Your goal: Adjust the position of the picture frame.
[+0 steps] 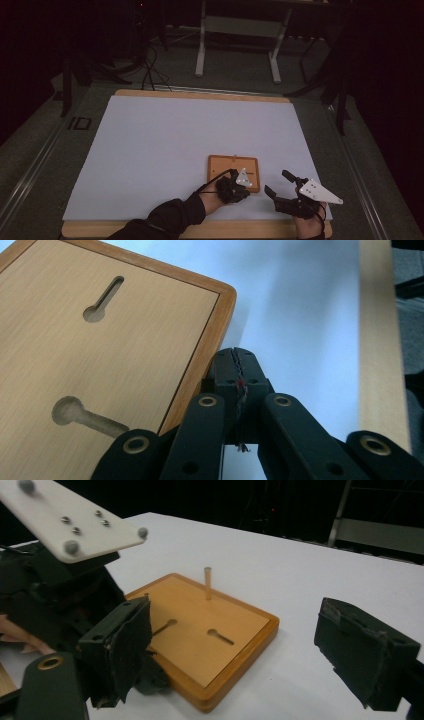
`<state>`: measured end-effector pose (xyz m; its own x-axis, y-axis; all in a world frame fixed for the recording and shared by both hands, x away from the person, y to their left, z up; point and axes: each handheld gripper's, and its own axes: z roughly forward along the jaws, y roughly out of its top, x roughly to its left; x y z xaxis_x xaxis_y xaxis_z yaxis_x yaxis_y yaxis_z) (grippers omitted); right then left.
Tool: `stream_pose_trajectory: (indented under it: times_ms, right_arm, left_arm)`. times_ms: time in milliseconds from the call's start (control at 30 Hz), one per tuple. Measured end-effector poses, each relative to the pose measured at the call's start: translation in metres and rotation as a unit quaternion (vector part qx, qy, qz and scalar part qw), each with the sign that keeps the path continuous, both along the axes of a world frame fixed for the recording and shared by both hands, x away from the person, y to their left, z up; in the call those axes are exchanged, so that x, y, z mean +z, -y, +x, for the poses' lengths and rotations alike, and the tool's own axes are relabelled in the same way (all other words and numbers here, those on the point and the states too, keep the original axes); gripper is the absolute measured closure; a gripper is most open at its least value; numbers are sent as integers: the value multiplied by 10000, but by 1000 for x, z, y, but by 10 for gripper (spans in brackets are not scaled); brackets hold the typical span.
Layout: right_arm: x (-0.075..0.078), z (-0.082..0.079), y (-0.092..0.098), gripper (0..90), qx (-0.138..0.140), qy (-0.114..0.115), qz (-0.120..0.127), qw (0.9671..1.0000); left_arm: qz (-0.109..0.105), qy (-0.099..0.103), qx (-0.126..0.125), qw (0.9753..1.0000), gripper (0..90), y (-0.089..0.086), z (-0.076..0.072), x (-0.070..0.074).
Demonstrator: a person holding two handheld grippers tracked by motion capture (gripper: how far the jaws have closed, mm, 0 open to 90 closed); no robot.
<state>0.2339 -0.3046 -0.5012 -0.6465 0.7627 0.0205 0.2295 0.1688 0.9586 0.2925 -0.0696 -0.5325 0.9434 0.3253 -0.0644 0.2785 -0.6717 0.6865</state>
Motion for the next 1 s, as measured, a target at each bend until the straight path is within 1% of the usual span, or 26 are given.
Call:
stream_pose_trajectory:
  times_ms: [200,367,433,500,667,700,767,900,1000]
  right_arm:
    - [0,1,-1,150,36,-11,-45,10000]
    - [0,1,-1,151,38,-17,-39,10000]
    - [0,0,-1,151,40,-10,-53,10000]
    - [0,0,-1,151,43,1,-49,10000]
    - [0,0,0,151,35,-9,-36,10000]
    - [0,0,0,151,43,-6,-40,10000]
    - [0,0,-1,151,21,39,-81,10000]
    - [2,-1,-1,151,22,95,-29,9999]
    - [2,-1,-1,150,33,136,4,9999]
  left_arm:
    - [-41,14,127,9999,900,3,8,-2]
    - [-53,54,179,9998,900,6,12,-3]
    - [-84,31,206,9997,900,7,14,-3]
    - [-78,22,178,9998,900,6,15,-3]
    - [-167,-57,175,9997,900,3,15,-4]
    - [-231,-106,199,9995,900,-1,13,-3]
    - [-287,-138,198,9993,900,-5,11,0]
    - [-355,-87,147,9992,900,-17,4,7]
    - [-474,-73,130,9988,900,-28,0,14]
